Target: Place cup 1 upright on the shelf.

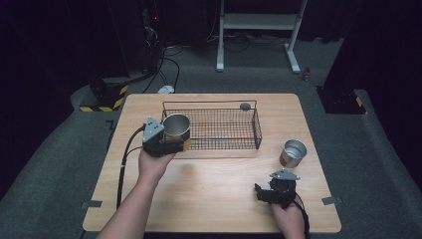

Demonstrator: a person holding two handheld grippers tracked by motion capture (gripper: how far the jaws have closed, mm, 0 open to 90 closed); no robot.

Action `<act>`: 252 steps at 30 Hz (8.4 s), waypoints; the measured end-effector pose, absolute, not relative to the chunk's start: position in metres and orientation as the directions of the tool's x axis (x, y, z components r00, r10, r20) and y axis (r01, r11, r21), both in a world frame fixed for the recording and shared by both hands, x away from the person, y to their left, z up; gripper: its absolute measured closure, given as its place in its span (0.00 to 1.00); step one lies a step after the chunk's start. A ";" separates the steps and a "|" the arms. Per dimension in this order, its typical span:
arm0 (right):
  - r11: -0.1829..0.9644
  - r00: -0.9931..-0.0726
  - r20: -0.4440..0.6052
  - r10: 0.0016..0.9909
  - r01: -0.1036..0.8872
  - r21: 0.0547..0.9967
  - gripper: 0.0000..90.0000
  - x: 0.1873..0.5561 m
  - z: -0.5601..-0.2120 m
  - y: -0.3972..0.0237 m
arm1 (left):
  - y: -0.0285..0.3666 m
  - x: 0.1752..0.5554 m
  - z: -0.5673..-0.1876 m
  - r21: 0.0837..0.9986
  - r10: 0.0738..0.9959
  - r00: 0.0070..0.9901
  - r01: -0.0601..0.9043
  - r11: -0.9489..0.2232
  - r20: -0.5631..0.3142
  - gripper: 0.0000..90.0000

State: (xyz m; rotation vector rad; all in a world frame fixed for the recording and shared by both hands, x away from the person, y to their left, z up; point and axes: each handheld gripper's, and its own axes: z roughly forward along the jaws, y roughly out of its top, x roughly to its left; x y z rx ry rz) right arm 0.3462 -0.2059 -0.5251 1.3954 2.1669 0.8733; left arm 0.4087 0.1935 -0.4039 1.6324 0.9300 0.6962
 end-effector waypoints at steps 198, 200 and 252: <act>0.314 -0.428 -0.012 0.904 0.644 0.698 0.10 0.345 -0.525 -0.205 | 0.229 0.415 -0.453 0.855 0.903 0.418 0.499 -0.139 -0.097 0.00; 0.314 -0.428 -0.012 0.904 0.644 0.698 0.10 0.345 -0.525 -0.205 | 0.232 0.412 -0.455 0.854 0.904 0.416 0.501 -0.143 -0.092 0.00; 0.315 -0.428 -0.012 0.903 0.644 0.697 0.10 0.345 -0.525 -0.205 | 0.274 0.338 -0.528 0.713 0.896 0.443 0.636 -0.295 -0.024 0.05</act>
